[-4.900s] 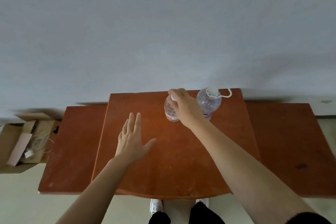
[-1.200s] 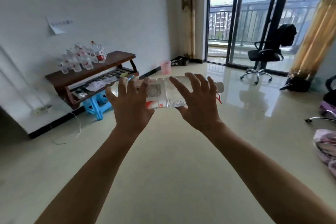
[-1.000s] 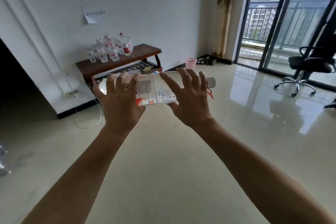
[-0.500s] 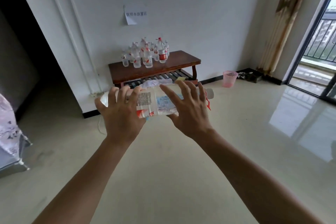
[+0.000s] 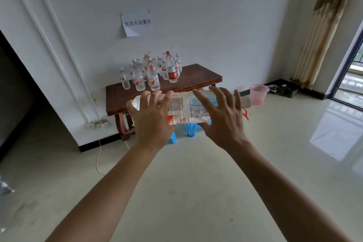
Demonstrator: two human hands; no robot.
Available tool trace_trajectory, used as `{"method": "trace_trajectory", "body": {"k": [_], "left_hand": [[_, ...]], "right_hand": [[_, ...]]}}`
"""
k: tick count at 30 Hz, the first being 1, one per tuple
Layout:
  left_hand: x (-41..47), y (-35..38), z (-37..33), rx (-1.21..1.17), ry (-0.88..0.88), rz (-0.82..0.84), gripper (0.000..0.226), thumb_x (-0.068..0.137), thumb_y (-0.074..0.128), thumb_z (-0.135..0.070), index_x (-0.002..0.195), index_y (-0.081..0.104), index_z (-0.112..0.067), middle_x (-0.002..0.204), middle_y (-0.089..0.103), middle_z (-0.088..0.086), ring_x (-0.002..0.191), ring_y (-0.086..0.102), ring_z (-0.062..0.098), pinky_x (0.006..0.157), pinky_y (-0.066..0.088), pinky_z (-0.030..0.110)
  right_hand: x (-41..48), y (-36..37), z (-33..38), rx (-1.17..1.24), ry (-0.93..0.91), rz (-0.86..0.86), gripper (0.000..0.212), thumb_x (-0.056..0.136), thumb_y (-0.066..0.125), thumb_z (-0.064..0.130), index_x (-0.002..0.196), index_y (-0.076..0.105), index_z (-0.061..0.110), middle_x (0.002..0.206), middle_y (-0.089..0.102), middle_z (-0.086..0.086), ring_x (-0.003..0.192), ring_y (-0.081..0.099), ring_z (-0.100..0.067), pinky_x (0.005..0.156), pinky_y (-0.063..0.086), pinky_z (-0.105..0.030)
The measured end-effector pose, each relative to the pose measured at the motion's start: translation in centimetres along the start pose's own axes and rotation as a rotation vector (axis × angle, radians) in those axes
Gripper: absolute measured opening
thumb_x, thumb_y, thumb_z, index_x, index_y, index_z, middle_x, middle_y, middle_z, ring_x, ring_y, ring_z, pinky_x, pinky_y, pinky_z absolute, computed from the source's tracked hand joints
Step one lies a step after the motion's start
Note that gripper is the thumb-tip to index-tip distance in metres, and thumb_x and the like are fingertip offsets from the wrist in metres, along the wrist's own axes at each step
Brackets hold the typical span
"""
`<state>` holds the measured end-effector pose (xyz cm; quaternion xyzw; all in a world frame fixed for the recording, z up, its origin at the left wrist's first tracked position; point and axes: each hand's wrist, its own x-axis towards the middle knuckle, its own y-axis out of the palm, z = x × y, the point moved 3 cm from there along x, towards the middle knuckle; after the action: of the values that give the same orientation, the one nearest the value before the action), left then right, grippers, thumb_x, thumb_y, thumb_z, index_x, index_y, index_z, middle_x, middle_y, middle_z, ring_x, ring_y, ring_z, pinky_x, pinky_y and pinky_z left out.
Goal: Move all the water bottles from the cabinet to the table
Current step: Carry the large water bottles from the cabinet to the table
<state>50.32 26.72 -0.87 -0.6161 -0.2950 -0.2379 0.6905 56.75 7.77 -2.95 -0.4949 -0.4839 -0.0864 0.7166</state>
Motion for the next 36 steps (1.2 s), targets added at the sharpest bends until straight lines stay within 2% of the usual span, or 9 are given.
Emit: {"method": "trace_trajectory", "body": {"k": [5, 9, 15, 21, 24, 30, 36], "left_hand": [[8.2, 6.5, 3.1, 0.086, -0.055, -0.018, 0.085, 0.062, 0.089, -0.041, 0.138, 0.054, -0.024, 0.132, 0.056, 0.006, 0.127, 0.045, 0.032, 0.100, 0.032, 0.065], [11.3, 10.4, 6.4, 0.114, -0.096, -0.030, 0.081, 0.065, 0.087, -0.039, 0.137, 0.054, -0.023, 0.132, 0.056, 0.006, 0.127, 0.047, 0.034, 0.100, 0.030, 0.065], [16.6, 20.5, 13.2, 0.132, -0.157, -0.024, 0.077, 0.063, 0.086, -0.037, 0.134, 0.059, -0.023, 0.128, 0.058, 0.003, 0.124, 0.049, 0.032, 0.101, 0.028, 0.060], [24.1, 30.8, 20.4, 0.060, -0.167, -0.009, 0.074, 0.067, 0.084, -0.039, 0.134, 0.057, -0.025, 0.130, 0.060, 0.002, 0.125, 0.051, 0.033, 0.101, 0.032, 0.063], [29.2, 35.3, 22.5, 0.015, -0.117, -0.012, 0.072, 0.069, 0.082, -0.038, 0.135, 0.055, -0.026, 0.131, 0.060, 0.001, 0.126, 0.052, 0.032, 0.100, 0.033, 0.065], [36.7, 44.6, 22.6, -0.050, 0.003, 0.008, 0.066, 0.072, 0.075, -0.038, 0.135, 0.059, -0.024, 0.131, 0.060, 0.001, 0.126, 0.052, 0.032, 0.101, 0.031, 0.067], [42.5, 55.1, 20.5, -0.121, 0.065, 0.086, 0.073, 0.069, 0.083, -0.035, 0.135, 0.056, -0.021, 0.131, 0.061, 0.006, 0.125, 0.055, 0.037, 0.100, 0.035, 0.070]], "right_hand": [[8.7, 8.9, -3.0, 0.101, -0.029, 0.014, 0.108, 0.060, 0.096, 0.034, 0.152, 0.038, 0.037, 0.146, 0.048, -0.016, 0.136, 0.041, -0.040, 0.115, 0.026, -0.069], [13.0, 14.6, -3.0, 0.149, -0.072, 0.050, 0.114, 0.061, 0.096, 0.032, 0.153, 0.029, 0.041, 0.148, 0.045, -0.014, 0.138, 0.039, -0.038, 0.116, 0.024, -0.066], [20.0, 27.1, -2.8, 0.173, -0.128, 0.114, 0.111, 0.063, 0.094, 0.029, 0.153, 0.031, 0.042, 0.149, 0.044, -0.013, 0.140, 0.039, -0.038, 0.118, 0.022, -0.067], [27.9, 38.2, -3.3, 0.150, -0.139, 0.128, 0.108, 0.064, 0.095, 0.033, 0.154, 0.035, 0.042, 0.151, 0.043, -0.011, 0.142, 0.036, -0.035, 0.121, 0.015, -0.063], [31.6, 42.3, -4.9, 0.136, -0.085, 0.103, 0.107, 0.065, 0.094, 0.035, 0.153, 0.035, 0.041, 0.154, 0.042, -0.012, 0.143, 0.037, -0.037, 0.121, 0.015, -0.065], [35.5, 49.7, -10.4, 0.057, 0.010, 0.094, 0.109, 0.063, 0.095, 0.032, 0.153, 0.032, 0.042, 0.153, 0.042, -0.012, 0.143, 0.037, -0.037, 0.119, 0.017, -0.068], [37.2, 58.1, -17.6, -0.005, 0.078, 0.124, 0.108, 0.062, 0.096, 0.032, 0.152, 0.036, 0.041, 0.152, 0.043, -0.012, 0.142, 0.036, -0.036, 0.119, 0.018, -0.068]]}}
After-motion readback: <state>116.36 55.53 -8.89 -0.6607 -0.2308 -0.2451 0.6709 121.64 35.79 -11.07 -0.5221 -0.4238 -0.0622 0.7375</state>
